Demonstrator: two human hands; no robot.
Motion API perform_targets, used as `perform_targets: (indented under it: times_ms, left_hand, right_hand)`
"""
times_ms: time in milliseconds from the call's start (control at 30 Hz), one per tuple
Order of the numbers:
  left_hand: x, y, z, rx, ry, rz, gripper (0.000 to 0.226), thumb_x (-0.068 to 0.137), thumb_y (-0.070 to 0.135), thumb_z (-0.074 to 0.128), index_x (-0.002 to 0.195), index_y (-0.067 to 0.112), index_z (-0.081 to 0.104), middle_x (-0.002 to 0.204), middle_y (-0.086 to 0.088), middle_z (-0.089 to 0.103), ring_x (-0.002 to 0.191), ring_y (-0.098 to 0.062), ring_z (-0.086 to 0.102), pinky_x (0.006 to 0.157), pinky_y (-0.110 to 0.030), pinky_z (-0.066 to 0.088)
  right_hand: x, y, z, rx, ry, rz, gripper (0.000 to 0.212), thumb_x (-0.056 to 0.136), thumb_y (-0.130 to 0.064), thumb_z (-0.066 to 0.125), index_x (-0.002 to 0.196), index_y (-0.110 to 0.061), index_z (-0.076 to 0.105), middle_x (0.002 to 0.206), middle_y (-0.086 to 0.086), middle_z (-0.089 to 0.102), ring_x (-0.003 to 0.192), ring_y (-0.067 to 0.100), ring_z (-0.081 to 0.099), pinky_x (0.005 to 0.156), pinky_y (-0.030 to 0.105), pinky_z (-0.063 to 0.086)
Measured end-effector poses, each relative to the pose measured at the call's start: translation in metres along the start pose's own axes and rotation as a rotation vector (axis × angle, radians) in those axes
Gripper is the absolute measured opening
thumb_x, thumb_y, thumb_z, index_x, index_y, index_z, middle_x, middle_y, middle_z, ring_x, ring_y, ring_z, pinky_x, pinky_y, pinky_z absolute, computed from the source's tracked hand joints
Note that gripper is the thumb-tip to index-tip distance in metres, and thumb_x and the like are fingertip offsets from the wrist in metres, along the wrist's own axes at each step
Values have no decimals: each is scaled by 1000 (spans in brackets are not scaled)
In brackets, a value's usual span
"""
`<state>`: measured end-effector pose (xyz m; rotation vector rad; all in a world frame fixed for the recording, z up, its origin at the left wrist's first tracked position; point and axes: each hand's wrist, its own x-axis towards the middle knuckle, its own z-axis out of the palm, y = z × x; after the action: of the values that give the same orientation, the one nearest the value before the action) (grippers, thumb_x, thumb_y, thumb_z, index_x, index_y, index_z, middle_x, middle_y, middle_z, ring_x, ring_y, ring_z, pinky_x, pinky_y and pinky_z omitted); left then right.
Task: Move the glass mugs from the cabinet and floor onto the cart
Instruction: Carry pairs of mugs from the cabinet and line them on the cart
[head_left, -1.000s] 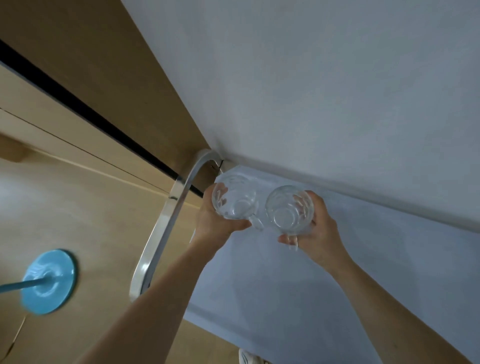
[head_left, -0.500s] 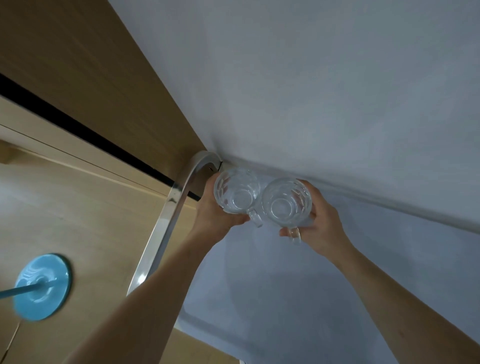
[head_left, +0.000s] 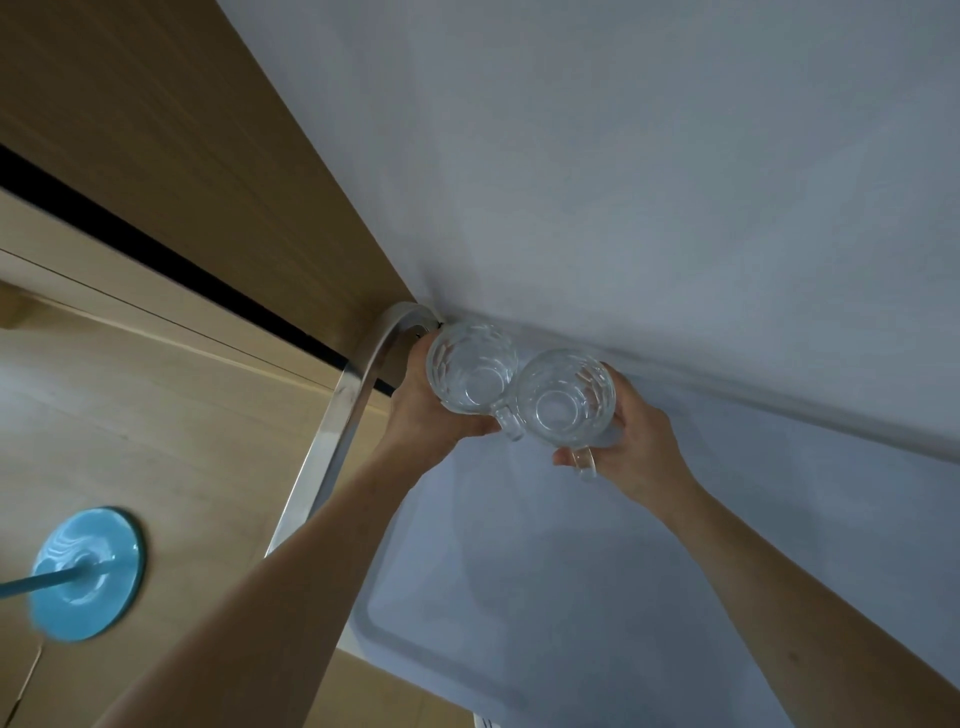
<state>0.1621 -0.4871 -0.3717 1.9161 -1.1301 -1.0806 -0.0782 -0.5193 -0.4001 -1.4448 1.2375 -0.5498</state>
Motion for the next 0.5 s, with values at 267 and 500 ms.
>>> perform_targets:
  times_ms: [267, 500]
  left_hand:
    - [-35, 19, -7, 215, 77, 36, 102, 62, 13, 89, 142, 38, 31, 139, 10, 49, 127, -17, 51, 98, -45, 52]
    - [-73, 51, -24, 288, 57, 194, 90, 71, 49, 83, 146, 36, 35, 152, 9, 41, 140, -18, 40, 110, -47, 43]
  right_hand:
    - [-22, 12, -19, -74, 81, 91, 82, 70, -3, 88, 140, -26, 52, 130, -4, 62, 113, 18, 61, 103, 38, 49]
    - [-77, -30, -25, -182, 209, 80, 71, 80, -10, 81, 142, -29, 51, 140, -5, 56, 126, 20, 54, 108, 35, 43]
